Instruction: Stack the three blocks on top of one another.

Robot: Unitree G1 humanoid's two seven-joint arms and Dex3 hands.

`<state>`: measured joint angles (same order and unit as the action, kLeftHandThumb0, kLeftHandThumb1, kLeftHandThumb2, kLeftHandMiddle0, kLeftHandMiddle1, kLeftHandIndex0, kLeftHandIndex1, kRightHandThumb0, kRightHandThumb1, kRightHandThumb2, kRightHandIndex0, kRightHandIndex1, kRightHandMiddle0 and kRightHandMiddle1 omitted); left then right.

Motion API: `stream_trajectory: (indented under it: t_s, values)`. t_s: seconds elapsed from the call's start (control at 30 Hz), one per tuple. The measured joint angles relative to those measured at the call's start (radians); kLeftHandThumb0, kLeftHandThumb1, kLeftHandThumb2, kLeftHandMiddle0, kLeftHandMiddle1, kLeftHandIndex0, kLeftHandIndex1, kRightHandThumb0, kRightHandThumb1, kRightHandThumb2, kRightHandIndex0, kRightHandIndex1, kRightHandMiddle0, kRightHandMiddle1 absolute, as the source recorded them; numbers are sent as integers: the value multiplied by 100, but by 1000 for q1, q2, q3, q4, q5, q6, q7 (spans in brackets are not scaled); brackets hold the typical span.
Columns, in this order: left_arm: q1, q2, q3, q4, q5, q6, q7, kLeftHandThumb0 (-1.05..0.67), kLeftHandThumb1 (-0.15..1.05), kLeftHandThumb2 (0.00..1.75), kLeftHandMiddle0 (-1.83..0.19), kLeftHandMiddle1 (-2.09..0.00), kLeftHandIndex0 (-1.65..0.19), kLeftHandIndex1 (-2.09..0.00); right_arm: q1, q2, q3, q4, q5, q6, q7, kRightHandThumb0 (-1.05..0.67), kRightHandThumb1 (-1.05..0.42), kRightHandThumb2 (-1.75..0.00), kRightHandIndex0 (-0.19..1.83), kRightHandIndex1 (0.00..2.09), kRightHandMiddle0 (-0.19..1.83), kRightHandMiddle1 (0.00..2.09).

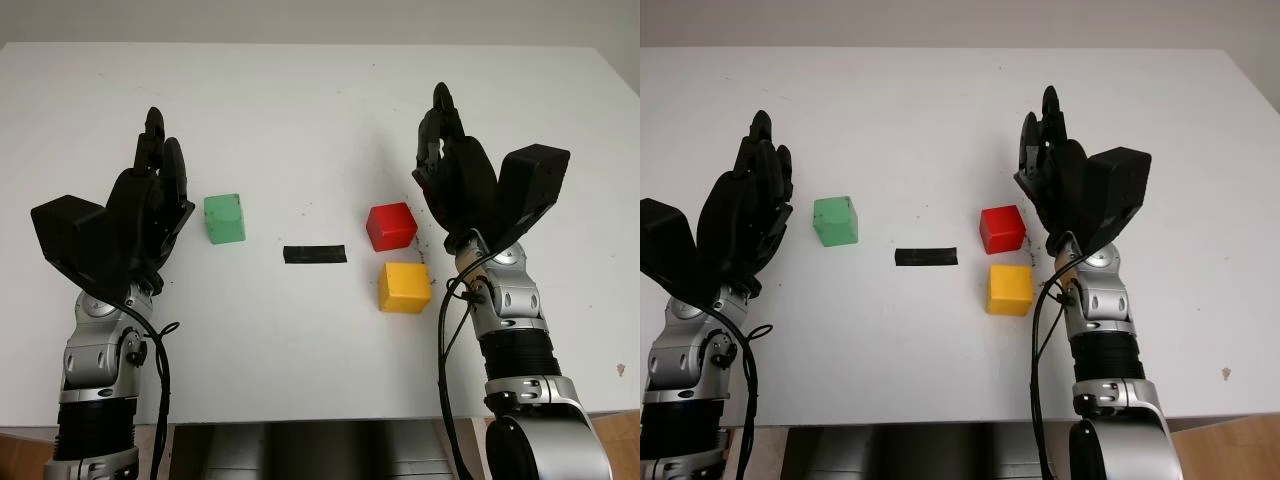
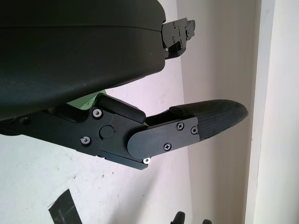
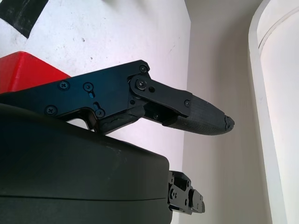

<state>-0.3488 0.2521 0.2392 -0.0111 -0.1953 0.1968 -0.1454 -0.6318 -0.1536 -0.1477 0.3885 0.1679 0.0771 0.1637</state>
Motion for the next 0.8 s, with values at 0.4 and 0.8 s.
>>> stream_trajectory:
  t_s: [0.4,0.8]
  values:
    - [9,-4,-1,-4,-1,-2,2,-79,105,68,19,0,19,0,8,-23,-4,-16,3,29,35,-65,-105,-68,-19,0,-19,0]
    - [9,-5,-10,3,-2,-4,9,-79,105,68,19,0,19,0,-105,-390,121,-148,-244,42,270,-46,-85,-5,40,17,35,25]
